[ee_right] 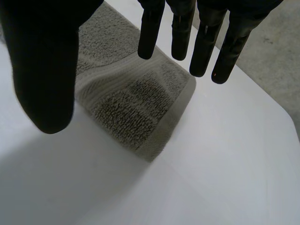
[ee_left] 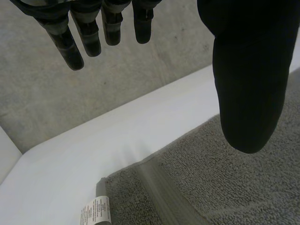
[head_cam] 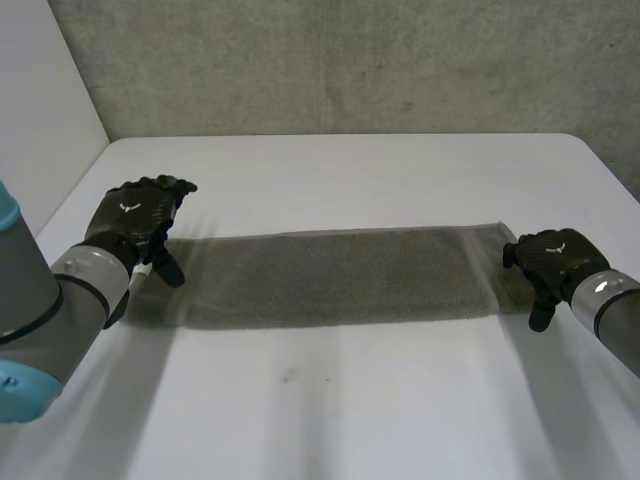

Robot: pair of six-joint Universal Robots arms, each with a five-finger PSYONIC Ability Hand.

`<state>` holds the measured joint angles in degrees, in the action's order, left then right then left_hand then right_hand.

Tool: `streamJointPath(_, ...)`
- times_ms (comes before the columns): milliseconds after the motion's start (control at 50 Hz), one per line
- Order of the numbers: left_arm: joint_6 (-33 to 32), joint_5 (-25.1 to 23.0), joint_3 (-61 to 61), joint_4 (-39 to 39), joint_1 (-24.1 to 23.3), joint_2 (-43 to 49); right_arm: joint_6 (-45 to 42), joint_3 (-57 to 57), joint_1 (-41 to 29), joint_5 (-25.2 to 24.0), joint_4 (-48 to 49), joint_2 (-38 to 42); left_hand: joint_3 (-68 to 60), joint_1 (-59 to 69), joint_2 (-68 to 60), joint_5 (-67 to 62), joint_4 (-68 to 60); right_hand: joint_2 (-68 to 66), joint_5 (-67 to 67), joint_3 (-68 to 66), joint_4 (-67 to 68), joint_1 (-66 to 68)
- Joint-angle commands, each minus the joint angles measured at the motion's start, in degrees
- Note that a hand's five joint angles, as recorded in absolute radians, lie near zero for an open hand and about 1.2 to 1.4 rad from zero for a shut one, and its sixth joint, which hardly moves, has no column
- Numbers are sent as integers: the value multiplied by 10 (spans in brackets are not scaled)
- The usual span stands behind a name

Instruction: Fold the towel.

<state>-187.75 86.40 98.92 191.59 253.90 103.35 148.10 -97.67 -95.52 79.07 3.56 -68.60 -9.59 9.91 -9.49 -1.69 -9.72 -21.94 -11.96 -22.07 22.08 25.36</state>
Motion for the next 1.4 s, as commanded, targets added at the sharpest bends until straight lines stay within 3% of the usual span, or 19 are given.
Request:
streamJointPath(20, 41, 0, 43, 44, 5, 0, 0, -37, 25, -35, 99, 25, -8, 5, -9, 13, -7, -68, -68, -67, 67, 34)
streamJointPath(500, 48, 0, 58, 45, 5, -3, 0, -17, 54, -73, 131, 94, -5, 1, -6, 16, -3, -319, -319, -317, 317, 285)
streamJointPath(620, 48, -1, 60, 45, 5, -3, 0, -5, 54, -73, 132, 107, -4, 1, -5, 17, -3, -580, -580, -579, 579, 546)
streamJointPath(760, 48, 0, 61, 45, 5, -3, 0, 0, 76, -61, 133, 100, -4, 1, -5, 17, -3, -581, -580, -579, 579, 546)
streamJointPath(960, 48, 0, 61, 45, 6, -7, -12, 39, 236, -61, 72, 61, -5, 1, -6, 16, -3, -581, -580, -579, 579, 546)
streamJointPath(1100, 48, 0, 62, 45, 11, -11, -52, 99, 259, -59, 19, 52, -5, 1, -6, 16, -3, -581, -580, -579, 579, 546)
streamJointPath(1160, 48, 0, 62, 45, 11, -11, -55, 122, 249, -57, 5, 46, -5, 1, -6, 16, -3, -581, -580, -579, 579, 546)
streamJointPath(1200, 48, 0, 63, 45, 11, -12, -38, 144, 183, -47, 3, 25, -5, 1, -6, 16, -3, -581, -580, -579, 579, 546)
streamJointPath(1220, 48, 1, 63, 44, 11, -13, -38, 144, 183, -47, 3, 25, -5, 1, -6, 16, -3, -581, -580, -579, 579, 546)
streamJointPath(1260, 48, 1, 64, 44, 11, -15, -13, 170, 101, -32, 5, 19, -5, 1, -6, 16, -3, -581, -580, -579, 579, 546)
streamJointPath(1320, 48, 0, 67, 45, 11, -19, -5, 180, 61, -25, 7, 20, -5, 1, -6, 16, -3, -581, -580, -579, 579, 546)
streamJointPath(1400, 48, 0, 67, 45, 11, -22, 4, 212, -77, -6, 17, 41, -4, 1, -5, 17, -3, -581, -580, -579, 579, 546)
